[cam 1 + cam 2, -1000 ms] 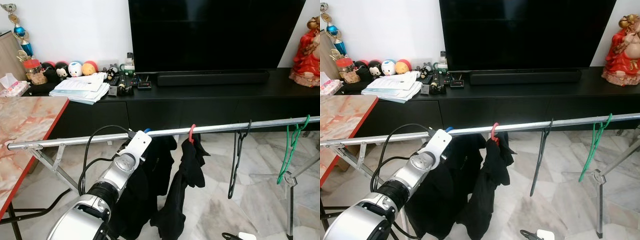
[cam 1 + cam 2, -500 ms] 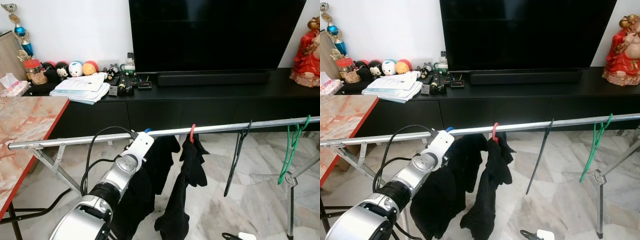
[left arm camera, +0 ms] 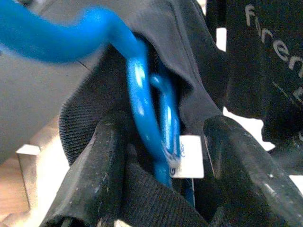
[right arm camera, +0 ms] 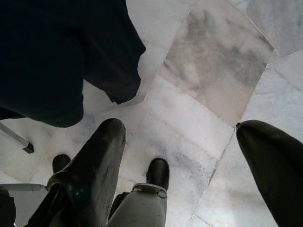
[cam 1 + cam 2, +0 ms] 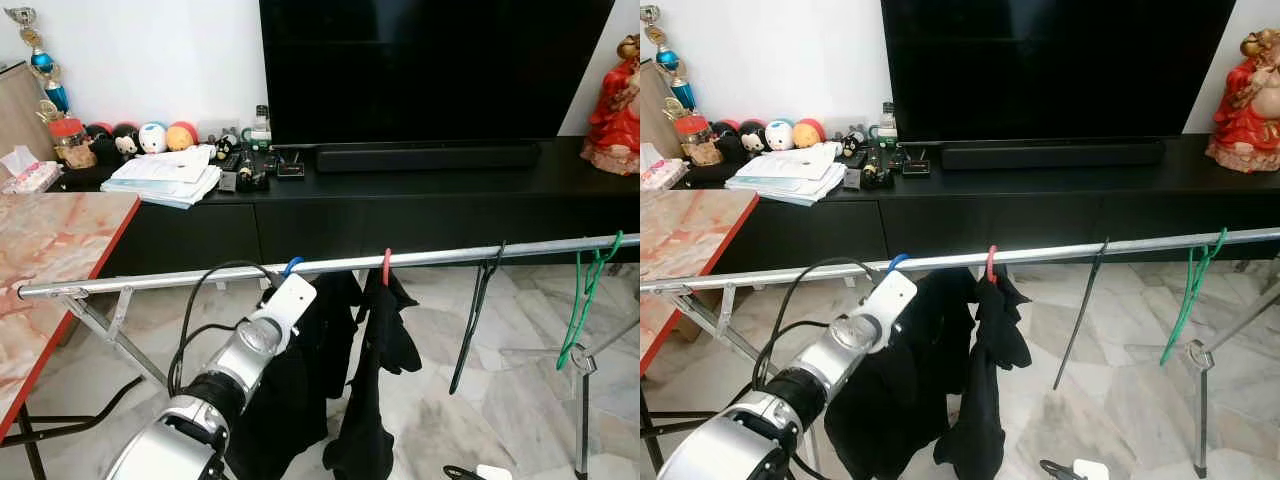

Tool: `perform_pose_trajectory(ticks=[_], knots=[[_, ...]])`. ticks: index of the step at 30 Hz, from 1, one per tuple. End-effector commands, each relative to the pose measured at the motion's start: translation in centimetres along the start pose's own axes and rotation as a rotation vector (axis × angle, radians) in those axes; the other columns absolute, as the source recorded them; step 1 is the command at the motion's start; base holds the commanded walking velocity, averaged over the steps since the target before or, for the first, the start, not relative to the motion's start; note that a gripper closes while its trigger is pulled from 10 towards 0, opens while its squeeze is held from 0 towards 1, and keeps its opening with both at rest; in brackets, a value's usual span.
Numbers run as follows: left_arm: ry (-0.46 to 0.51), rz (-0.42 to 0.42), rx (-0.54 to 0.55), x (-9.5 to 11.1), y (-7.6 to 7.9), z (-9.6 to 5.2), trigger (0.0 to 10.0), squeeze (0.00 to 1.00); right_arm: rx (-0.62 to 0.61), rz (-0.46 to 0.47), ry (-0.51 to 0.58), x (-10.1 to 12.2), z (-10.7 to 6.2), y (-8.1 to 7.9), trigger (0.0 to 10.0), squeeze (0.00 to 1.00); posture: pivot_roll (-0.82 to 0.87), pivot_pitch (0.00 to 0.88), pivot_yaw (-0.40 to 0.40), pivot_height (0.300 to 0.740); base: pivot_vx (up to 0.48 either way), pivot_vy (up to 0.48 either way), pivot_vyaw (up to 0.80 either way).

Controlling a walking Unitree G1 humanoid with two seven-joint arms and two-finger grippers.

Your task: Hang hanger

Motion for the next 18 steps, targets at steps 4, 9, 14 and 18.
perform_pose_trajectory(ticks=[4, 9, 14, 18], knots=[[0.002, -0.029, 0.032, -0.4, -0.6, -0.1, 10.0, 0.00, 0.005, 0.005, -0.003, 0.1, 0.1, -0.2, 10.0, 0.00, -0.04, 0.000, 0.013, 0.740, 0.000, 0.000, 0.00], [0.027, -0.063, 0.063, -0.1, -1.0, -0.1, 10.0, 0.00, 0.006, 0.003, -0.002, 0.2, 0.1, -0.3, 10.0, 0.00, -0.04, 0.000, 0.013, 0.740, 0.000, 0.000, 0.00], [0.053, -0.081, 0.120, 0.5, -2.2, -0.1, 10.0, 0.00, 0.004, 0.003, -0.001, 0.2, 0.1, -0.2, 10.0, 0.00, -0.05, 0.000, 0.013, 0.740, 0.000, 0.000, 0.00], [0.090, -0.087, 0.138, 1.4, -2.7, -0.2, 10.0, 0.00, 0.002, -0.001, -0.004, 0.2, 0.1, -0.2, 10.0, 0.00, -0.05, 0.000, 0.013, 0.740, 0.000, 0.000, 0.00]])
Point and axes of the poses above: a point about 5 cm out from each wrist's last joint towards the gripper, its own z axis pointing out of the wrist towards the gripper, its own x axis along the axis of the wrist's last joint, y = z × x, the point moved 6 cm from there along z, pointing out of the wrist towards the gripper, and after that the axes turned 5 degrees about -z, right-handed, at the moved point
